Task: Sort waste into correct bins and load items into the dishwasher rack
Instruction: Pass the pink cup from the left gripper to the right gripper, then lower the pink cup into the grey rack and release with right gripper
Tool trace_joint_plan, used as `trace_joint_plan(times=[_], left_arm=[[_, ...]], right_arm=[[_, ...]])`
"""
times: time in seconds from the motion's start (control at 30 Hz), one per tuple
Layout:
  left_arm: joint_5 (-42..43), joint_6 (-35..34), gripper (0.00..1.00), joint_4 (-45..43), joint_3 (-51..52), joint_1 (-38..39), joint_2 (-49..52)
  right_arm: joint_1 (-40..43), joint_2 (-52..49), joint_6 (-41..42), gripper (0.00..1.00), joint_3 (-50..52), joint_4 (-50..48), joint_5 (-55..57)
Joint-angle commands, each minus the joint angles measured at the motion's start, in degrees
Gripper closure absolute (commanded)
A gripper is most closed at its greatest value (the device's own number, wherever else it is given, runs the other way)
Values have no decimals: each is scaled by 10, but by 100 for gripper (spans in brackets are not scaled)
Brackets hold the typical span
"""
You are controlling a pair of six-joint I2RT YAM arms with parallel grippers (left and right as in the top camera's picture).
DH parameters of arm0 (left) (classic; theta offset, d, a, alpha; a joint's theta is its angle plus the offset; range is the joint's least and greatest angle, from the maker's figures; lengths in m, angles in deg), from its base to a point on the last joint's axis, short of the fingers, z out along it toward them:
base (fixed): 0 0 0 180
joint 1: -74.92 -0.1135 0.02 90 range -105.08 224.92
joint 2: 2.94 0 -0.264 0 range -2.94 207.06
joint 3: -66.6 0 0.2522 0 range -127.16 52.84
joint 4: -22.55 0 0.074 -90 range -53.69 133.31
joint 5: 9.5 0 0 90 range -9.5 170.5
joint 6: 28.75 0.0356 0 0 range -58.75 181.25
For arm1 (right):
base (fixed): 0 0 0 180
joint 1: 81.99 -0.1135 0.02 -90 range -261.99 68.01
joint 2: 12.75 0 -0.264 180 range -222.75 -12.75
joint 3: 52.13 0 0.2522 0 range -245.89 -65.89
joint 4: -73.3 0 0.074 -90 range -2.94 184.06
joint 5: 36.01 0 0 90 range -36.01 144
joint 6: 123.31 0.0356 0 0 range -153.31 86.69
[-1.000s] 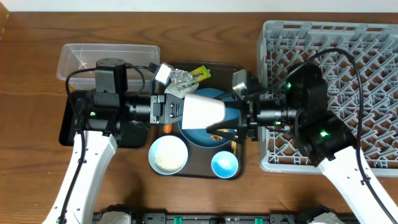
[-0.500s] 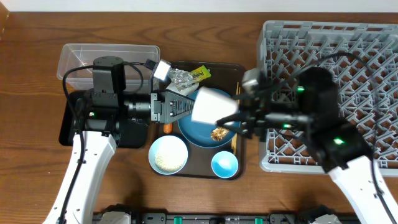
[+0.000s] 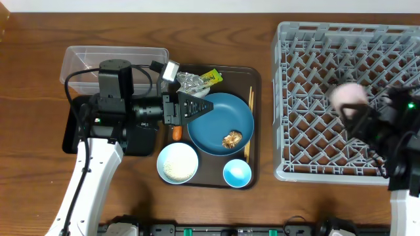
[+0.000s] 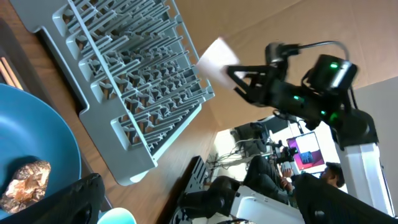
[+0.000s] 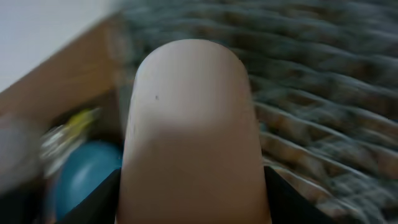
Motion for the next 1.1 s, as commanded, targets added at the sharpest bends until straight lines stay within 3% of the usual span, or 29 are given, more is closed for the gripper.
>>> trace_joint_plan(times=[0.0,0.23,0.5,0.93,0.97,1.0,1.07], left_arm=[[-5,-5,2,0,-6,1,-7],[-5,-5,2,4,-6,1,-7],[-5,-5,2,6,-6,1,-7],[-5,-5,2,6,-6,1,-7],[-5,-5,2,6,-6,1,-7],[-5,-5,2,6,-6,1,-7],[-5,-5,2,6,-6,1,-7]], right_arm=[[51,-33,52,65,-7,14,131],[92,-128,52,65,-7,37,118],[90,-219,29,63,-7,51,28],[90,-221,15,64,-10,62,17],[90,-222,15,57,-10,57,16],[90,-222,15,36,-10,51,16],[90,-222,16,10,-10,39,16]])
